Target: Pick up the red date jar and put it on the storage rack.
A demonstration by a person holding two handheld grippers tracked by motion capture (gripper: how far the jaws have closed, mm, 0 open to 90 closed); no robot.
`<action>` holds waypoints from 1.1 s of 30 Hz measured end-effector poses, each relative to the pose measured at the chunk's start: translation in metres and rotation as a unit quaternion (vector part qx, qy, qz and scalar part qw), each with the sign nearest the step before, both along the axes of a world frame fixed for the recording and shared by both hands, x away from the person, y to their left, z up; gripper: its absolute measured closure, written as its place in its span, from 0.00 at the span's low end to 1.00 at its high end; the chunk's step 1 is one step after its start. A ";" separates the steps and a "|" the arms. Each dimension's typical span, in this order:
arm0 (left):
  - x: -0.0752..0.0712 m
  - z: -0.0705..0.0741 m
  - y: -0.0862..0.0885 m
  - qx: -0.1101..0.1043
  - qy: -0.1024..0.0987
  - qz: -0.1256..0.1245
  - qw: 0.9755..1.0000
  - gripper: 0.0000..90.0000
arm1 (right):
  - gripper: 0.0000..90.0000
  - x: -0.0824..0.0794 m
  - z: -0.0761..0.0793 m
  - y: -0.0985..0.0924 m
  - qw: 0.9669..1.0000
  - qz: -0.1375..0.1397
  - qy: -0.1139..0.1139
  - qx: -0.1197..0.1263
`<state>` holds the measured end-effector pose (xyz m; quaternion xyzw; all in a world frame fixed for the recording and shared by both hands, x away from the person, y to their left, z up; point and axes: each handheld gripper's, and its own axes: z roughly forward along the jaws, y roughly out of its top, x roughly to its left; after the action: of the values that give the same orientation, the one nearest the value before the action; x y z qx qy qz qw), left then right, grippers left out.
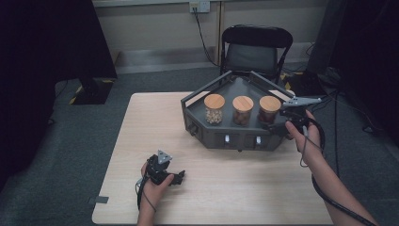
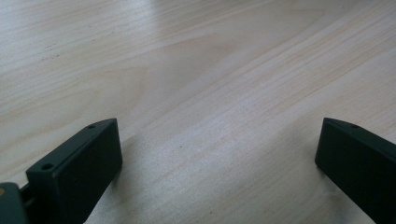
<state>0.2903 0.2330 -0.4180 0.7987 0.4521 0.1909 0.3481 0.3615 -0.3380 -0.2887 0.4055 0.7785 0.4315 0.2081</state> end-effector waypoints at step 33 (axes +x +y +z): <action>0.000 0.000 0.000 0.000 0.000 0.000 1.000 0.00 | 0.01 -0.023 -0.009 -0.013 1.000 0.005 -0.012 0.023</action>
<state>0.2903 0.2330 -0.4180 0.7987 0.4522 0.1908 0.3482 0.3387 -0.3507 -0.2974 0.4006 0.7678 0.4555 0.2060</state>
